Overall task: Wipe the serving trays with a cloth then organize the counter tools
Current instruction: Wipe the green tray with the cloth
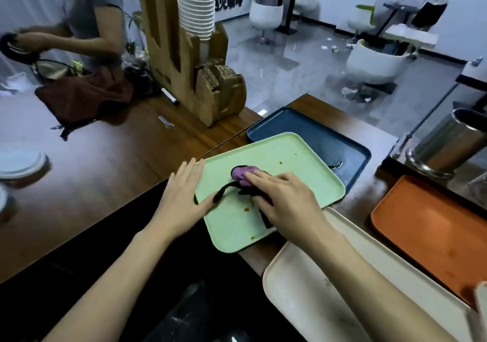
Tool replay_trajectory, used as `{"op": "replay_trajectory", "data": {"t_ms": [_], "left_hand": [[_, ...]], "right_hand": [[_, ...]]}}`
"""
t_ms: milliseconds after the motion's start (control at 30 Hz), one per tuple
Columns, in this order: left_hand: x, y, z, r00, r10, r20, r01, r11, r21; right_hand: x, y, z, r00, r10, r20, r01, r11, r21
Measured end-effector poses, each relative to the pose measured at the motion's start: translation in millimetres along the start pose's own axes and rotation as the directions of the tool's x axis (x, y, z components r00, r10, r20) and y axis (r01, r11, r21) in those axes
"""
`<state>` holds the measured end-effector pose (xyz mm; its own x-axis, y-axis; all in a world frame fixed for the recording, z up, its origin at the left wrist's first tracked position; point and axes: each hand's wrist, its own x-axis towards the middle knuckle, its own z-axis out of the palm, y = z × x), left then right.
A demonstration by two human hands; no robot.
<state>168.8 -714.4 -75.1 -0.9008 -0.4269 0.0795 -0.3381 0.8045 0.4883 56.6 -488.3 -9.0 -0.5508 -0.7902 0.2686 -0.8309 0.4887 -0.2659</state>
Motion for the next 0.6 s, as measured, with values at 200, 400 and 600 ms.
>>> {"op": "replay_trajectory", "data": {"t_ms": [200,400,600], "left_hand": [[4,-34,2,0.993,0.118,0.015,-0.118,0.993,-0.014],[4,-41,-2,0.980,0.185,0.069,-0.184,0.983,-0.015],[6,-47,-2,0.981,0.169,0.097,-0.162,0.984,-0.072]], "right_hand": [[11,-24,54,0.992,-0.124,0.005,0.124,0.988,-0.096],[21,-14,70,0.980,-0.169,0.103,0.181,0.977,-0.113],[68,-28,79,0.953,-0.162,0.255,0.188,0.979,-0.081]]}}
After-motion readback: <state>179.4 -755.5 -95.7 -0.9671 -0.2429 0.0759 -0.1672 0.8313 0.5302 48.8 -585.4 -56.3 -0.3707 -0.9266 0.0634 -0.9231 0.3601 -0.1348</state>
